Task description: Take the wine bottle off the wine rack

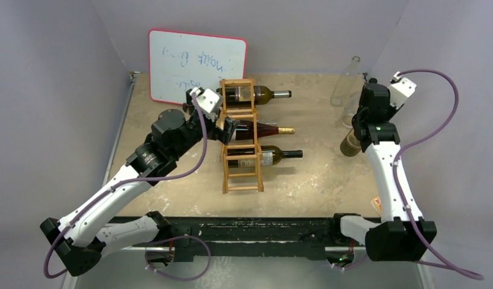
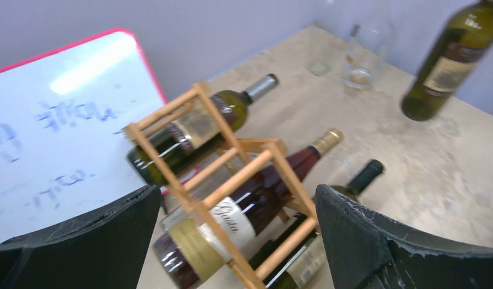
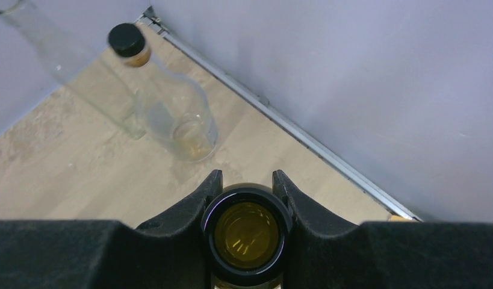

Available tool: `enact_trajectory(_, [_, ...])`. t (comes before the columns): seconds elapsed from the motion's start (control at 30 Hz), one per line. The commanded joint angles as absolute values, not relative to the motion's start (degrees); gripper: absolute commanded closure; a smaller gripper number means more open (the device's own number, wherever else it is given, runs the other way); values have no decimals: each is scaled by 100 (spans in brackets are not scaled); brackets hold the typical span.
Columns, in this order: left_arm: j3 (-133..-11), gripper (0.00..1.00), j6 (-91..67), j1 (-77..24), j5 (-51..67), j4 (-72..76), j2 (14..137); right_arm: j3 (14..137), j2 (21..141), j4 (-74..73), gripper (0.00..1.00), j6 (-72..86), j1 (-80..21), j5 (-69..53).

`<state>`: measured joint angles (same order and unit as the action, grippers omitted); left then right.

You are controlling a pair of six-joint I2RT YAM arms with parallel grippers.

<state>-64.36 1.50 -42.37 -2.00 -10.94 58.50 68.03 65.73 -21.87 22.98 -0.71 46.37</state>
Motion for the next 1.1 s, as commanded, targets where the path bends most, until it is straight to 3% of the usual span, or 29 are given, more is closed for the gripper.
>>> enact_trajectory(0.0, [-6056,0,145,-4171,-1730,-317,5455,6853,6724,-1068,100,2418,458,4419])
enact_trajectory(0.13, [-5465,0,58,-4166,-2906,113,5019,6939,7133,-838,100,2413,904,4289])
enact_trajectory(0.37, [-4931,0,198,-4166,-3786,320,4603,7071,7592,-447,100,2298,1300,4293])
enact_trajectory(1.0, [-4738,0,242,-4162,-3832,479,4532,7105,8243,-43,100,2426,1433,4236])
enact_trajectory(1.07, [-4744,0,238,-4157,-3820,465,4554,7058,8253,-10,94,2408,1433,4158])
